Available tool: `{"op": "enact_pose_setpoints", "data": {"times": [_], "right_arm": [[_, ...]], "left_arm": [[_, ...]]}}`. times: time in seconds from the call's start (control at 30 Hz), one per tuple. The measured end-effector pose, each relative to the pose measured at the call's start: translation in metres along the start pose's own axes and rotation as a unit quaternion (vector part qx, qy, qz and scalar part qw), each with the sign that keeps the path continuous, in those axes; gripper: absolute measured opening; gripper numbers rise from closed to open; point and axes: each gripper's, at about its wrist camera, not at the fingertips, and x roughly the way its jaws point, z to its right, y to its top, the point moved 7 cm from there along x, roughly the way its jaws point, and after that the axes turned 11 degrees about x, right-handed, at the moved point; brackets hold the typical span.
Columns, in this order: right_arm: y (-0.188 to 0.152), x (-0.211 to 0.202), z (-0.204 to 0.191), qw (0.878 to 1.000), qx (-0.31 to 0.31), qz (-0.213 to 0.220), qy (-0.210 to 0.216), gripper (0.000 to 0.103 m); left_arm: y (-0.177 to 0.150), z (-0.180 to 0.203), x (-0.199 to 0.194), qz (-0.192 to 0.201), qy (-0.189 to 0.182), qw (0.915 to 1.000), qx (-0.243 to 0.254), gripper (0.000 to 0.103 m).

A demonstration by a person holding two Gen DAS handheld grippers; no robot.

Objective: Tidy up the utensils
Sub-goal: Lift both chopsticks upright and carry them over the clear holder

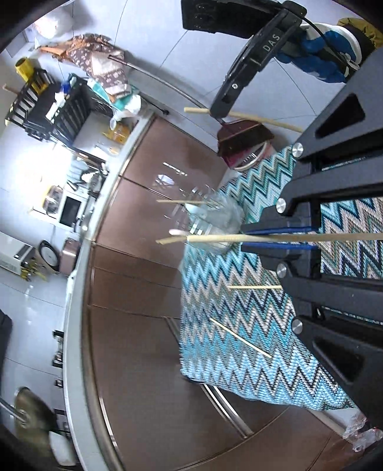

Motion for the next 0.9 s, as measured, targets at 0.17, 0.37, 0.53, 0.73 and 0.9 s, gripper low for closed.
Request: {"op": "enact_pose_setpoints", "data": {"times": [0.17,0.37,0.53,0.73,0.9], "right_arm": [[0.024,-0.023,0.013,0.999,0.003,0.053,0.005,0.005],[0.053,-0.029,0.032,0.995,0.005,0.103,0.009,0.005],[0.085,-0.018,0.051,0.99,0.008,0.139,0.012,0.005],[0.118,0.004,0.072,0.985,0.002,0.173,0.013,0.005],[0.134,0.03,0.092,0.982,0.004,0.189,0.011,0.005]], "left_arm": [[0.026,0.01,0.003,0.024,-0.003,0.9997,-0.003,0.005],[0.068,0.017,0.028,0.05,0.001,0.9987,-0.006,0.004],[0.105,0.025,0.058,0.07,0.005,0.9975,0.008,0.004],[0.148,0.043,0.099,0.107,0.01,0.9936,0.033,0.005],[0.168,0.047,0.134,0.13,0.015,0.9907,0.036,0.004]]}}
